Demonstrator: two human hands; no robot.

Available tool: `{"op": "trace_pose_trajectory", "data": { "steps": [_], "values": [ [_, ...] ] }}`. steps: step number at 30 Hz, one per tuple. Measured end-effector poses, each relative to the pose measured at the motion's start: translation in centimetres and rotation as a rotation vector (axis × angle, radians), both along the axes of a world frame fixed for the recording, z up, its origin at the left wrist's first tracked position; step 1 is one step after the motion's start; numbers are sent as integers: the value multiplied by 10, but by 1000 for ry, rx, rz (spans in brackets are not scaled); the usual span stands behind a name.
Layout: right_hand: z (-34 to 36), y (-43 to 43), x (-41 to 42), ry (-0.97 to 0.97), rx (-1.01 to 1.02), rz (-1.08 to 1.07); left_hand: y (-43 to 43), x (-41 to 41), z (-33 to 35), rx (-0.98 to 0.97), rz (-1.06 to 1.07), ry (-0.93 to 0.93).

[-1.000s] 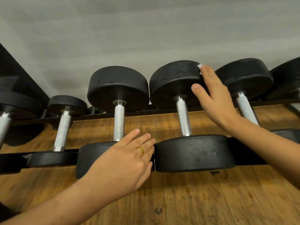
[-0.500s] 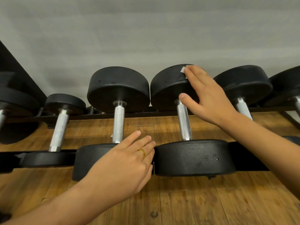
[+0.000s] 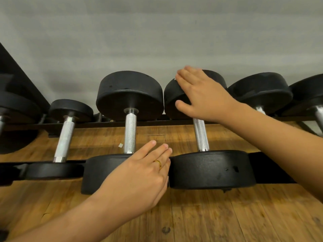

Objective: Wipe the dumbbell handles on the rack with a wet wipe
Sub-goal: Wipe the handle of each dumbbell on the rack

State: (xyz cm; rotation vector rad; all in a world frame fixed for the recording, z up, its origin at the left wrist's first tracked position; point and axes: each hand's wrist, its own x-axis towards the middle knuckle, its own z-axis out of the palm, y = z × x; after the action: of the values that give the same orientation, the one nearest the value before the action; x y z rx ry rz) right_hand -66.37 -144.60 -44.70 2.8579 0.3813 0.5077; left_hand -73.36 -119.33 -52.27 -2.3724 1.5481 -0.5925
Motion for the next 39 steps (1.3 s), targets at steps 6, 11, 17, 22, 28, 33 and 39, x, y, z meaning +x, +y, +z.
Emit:
{"op": "trace_pose_trajectory", "data": {
  "steps": [6,11,17,22,28,33,39],
  "values": [
    [-4,7,-6,6,-186,44,9,-1,-3,-42,19,15],
    [4,28,15,97,-328,6,14,-6,-7,-59,23,29],
    [-7,41,8,121,-508,34,15,-4,-10,-100,0,36],
    [-3,44,11,118,-532,3,15,-3,-10,-114,-4,26],
    [1,26,1,80,-356,12,16,-4,-12,-109,3,44],
    [6,14,-10,52,-206,-23,14,-4,-11,-113,1,36],
    [10,-13,-20,52,115,-99,12,-3,-10,-100,18,50]
  ]
}}
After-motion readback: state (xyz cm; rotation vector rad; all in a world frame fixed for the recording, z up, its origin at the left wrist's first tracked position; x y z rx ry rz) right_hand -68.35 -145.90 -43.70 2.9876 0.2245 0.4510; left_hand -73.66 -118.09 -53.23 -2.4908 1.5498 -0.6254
